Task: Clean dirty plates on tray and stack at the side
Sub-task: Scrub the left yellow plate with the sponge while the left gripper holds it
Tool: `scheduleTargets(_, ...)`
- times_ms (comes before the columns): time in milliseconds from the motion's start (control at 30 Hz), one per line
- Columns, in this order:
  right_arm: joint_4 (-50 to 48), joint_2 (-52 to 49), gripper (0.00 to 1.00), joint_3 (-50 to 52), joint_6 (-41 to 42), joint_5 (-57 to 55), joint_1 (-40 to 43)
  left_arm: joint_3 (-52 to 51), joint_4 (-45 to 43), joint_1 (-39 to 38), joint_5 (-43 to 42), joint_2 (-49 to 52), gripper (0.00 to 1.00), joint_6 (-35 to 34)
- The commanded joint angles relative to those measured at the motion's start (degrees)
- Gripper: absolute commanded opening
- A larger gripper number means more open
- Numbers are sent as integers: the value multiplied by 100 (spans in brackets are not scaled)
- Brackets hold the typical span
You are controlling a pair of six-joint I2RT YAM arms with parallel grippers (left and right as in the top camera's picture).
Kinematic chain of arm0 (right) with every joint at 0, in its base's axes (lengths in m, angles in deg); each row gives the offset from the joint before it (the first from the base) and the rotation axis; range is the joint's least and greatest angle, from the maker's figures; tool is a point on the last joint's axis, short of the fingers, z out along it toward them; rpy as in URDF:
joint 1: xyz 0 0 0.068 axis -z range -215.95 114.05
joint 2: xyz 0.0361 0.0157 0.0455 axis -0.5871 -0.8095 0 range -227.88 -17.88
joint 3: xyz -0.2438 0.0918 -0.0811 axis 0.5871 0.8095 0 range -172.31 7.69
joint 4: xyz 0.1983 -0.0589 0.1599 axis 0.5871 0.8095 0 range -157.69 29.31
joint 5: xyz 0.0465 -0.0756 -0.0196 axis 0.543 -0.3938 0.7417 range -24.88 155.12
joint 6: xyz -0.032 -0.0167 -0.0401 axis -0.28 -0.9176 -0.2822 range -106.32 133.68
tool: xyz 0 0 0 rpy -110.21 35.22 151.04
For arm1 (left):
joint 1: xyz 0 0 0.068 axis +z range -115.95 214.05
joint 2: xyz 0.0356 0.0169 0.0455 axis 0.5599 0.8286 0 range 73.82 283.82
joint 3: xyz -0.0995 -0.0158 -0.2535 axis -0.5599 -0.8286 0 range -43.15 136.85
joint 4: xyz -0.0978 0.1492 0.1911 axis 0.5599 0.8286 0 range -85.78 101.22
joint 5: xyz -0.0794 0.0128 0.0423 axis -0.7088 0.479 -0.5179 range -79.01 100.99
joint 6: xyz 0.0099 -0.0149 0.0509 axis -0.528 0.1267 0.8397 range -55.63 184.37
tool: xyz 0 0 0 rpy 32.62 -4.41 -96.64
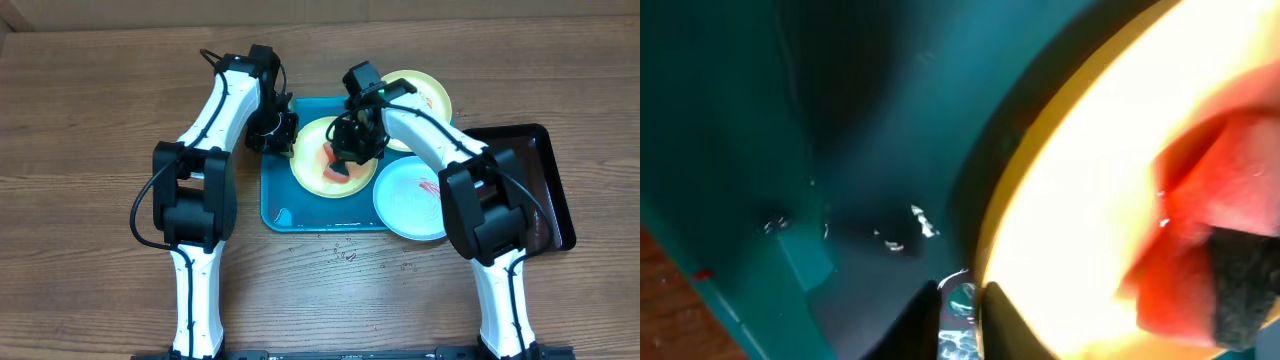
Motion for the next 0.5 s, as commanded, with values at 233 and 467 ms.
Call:
scheduleTargets(233,-44,-44,4,52,-101,-444,15,-949,-804,-133,13,52,17,-485)
scheduleTargets(467,-2,-26,4,33,-105,-275,15,-894,-890,-109,-7,50,4,-577)
